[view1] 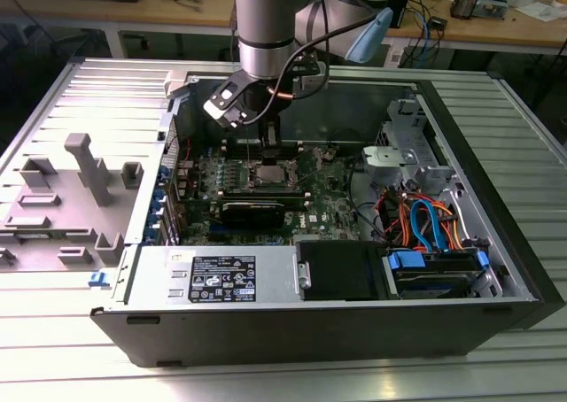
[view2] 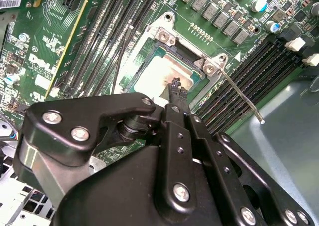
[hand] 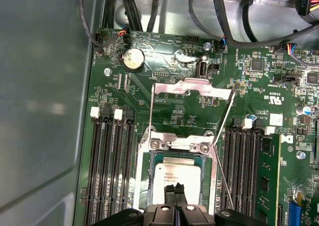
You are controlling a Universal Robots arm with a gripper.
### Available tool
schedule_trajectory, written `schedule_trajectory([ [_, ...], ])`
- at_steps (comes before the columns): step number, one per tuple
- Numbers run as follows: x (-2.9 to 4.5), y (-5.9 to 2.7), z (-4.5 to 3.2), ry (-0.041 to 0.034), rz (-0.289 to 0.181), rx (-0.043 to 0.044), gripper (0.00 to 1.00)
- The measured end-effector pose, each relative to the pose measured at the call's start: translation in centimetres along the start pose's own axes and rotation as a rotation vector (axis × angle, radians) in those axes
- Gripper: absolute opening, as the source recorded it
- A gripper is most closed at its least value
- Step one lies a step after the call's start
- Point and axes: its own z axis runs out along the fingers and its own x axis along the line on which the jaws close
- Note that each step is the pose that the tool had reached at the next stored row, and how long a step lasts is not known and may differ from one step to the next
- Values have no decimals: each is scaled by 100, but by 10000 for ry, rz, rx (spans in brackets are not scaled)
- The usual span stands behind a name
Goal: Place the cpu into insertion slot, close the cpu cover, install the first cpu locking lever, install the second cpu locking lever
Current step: 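Close the cpu cover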
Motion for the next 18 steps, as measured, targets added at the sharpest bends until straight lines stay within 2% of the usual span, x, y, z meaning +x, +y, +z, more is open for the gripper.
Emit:
schedule_trajectory([
  [6, -7, 83, 3, 2, -1, 17, 11],
  [9, -15, 173, 8, 11, -7, 92, 11],
  [10, -16, 178, 4, 10, -9, 125, 11],
  [14, -21, 183, -74, 12, -9, 129, 11],
  [16, -26, 186, -141, 11, -12, 131, 11],
  [18, -30, 235, -139, 15, -11, 159, 11],
])
